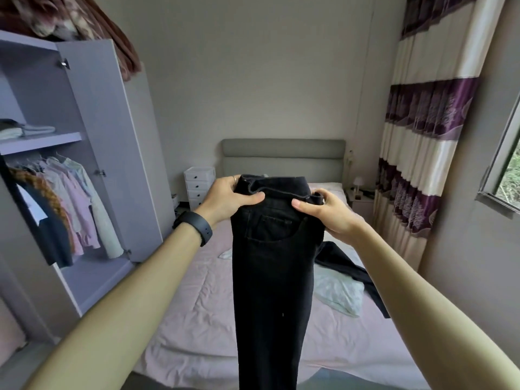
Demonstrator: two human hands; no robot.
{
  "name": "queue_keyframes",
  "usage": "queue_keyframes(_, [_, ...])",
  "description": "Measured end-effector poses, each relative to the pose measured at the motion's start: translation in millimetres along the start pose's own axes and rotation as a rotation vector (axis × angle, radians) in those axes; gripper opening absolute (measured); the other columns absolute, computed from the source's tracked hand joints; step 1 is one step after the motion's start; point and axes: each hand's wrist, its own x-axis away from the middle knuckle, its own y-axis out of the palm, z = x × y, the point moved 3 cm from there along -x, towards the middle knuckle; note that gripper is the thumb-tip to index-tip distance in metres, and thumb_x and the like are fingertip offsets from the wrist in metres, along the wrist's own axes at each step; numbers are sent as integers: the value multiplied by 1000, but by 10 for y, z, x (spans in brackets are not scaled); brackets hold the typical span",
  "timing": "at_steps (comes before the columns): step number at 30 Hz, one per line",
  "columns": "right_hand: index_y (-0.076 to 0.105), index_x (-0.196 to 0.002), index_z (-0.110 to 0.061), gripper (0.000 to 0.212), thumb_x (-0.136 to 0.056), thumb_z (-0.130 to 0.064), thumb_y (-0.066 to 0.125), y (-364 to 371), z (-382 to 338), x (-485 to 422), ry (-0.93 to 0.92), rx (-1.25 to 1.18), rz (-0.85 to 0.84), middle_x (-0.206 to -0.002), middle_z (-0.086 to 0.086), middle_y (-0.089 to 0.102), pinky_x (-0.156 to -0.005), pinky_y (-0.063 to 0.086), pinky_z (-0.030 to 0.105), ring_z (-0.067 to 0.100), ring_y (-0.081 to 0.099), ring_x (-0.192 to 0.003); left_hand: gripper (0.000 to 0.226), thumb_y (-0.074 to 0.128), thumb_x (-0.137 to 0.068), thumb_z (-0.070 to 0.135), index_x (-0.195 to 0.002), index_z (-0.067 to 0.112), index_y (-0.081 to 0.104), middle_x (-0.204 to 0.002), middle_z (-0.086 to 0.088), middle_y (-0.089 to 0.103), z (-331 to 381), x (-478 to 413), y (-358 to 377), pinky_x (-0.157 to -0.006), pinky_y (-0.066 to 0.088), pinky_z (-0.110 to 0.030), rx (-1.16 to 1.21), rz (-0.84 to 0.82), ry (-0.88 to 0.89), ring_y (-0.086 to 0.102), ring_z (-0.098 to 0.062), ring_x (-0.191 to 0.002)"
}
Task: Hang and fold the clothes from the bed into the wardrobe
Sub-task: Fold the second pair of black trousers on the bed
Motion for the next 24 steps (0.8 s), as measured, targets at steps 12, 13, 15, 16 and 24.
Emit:
queue_keyframes(12, [64,-96,-22,32,-79,-43,81,-43,552,-207,-207,401,316,-89,-12,70,-68,49,24,0,65,-81,30,74,-88,9,-116,2,67,-114,-9,71,-370,94,166,-89,55,-23,-99,72,-87,67,-17,-105])
queue_keyframes(13, [63,-97,-24,33,-80,-47,79,-22,585,-281,-222,464,327,-90,-14,69,-69,50,26,0,64,-83,30,74,-89,11,-116,2,67,-114,-8,71,-424,43,153,-94,55,-29,-119,94,-94,67,-19,-106])
queue_keyframes(15, [62,-99,-25,34,-82,-50,75,7,619,-451,-246,523,314,-93,-14,68,-74,52,32,7,64,-88,30,75,-88,14,-116,6,69,-113,-5,72,-520,-55,97,-100,53,-40,-121,137,-102,68,-20,-107])
queue_keyframes(16, [62,-100,-25,34,-82,-51,74,16,627,-595,-256,546,302,-93,-14,68,-75,53,34,9,64,-90,29,75,-88,17,-115,9,70,-112,-3,73,-578,-153,54,-100,52,-41,-121,161,-104,68,-19,-107])
queue_keyframes(24, [52,-104,-31,33,-86,-51,71,143,882,-2272,-242,582,224,-87,-26,57,-63,36,10,-6,52,-80,26,76,-85,39,-106,23,72,-103,9,75,-1363,-1454,-440,-96,53,-35,-159,276,-116,68,-12,-101])
